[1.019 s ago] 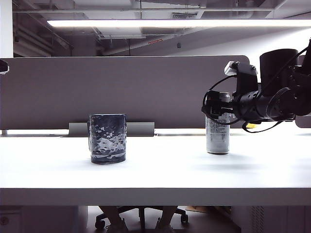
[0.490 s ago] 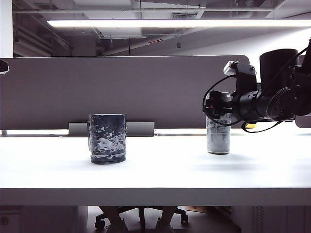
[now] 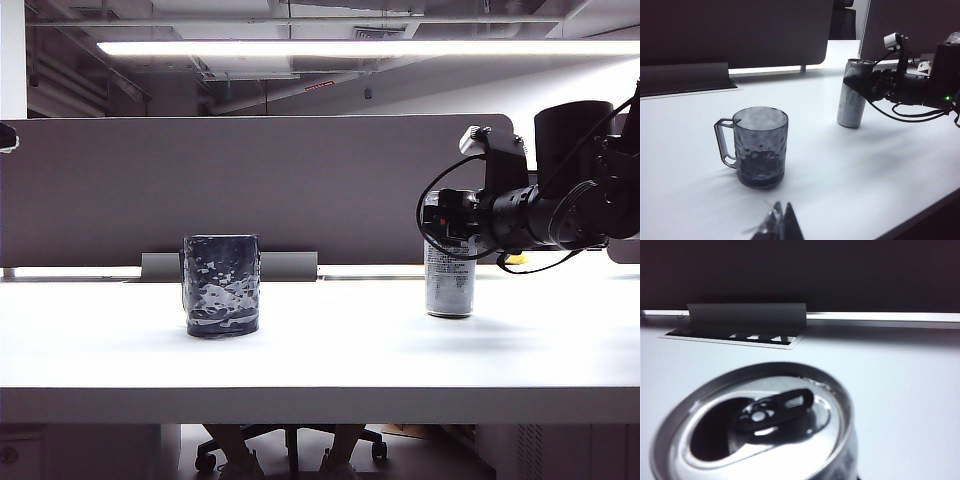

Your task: Pick up the metal can, pour some water into the cup, then place the can back on the table.

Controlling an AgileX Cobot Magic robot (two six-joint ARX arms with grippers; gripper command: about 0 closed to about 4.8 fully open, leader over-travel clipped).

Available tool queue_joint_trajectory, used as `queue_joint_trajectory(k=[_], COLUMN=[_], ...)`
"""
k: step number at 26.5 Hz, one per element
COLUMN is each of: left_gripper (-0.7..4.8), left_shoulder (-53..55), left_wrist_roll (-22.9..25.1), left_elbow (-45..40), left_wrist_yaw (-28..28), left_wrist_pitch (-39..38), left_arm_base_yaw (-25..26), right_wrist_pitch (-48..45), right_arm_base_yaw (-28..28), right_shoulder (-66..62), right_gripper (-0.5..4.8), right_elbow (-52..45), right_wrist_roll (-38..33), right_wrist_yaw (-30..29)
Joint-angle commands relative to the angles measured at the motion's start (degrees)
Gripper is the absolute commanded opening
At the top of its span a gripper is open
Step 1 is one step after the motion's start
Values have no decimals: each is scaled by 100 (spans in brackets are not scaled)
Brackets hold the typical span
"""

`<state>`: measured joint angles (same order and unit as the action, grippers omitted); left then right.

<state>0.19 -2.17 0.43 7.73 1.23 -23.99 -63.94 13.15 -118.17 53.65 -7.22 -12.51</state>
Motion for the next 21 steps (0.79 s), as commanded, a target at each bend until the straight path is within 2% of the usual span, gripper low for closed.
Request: queue_joint_trajectory(k=[1, 12, 21], left_gripper=[-5, -5, -5], left_shoulder=[4, 4, 4], left_wrist_roll=[7, 7, 7], left_elbow=[7, 7, 7], left_wrist_yaw=[0, 2, 0], left_wrist_pitch=[57, 57, 57], left_arm_base_yaw=[9, 11, 11], right_wrist_pitch=[-227, -496, -428], right_arm_base_yaw=[24, 223, 756], right_shoulder=[17, 195, 275], right_gripper=[238, 238, 238], right_elbow=[15, 17, 92], right_wrist_roll=[-28, 79, 623], right_wrist_yaw=[-131, -879, -907])
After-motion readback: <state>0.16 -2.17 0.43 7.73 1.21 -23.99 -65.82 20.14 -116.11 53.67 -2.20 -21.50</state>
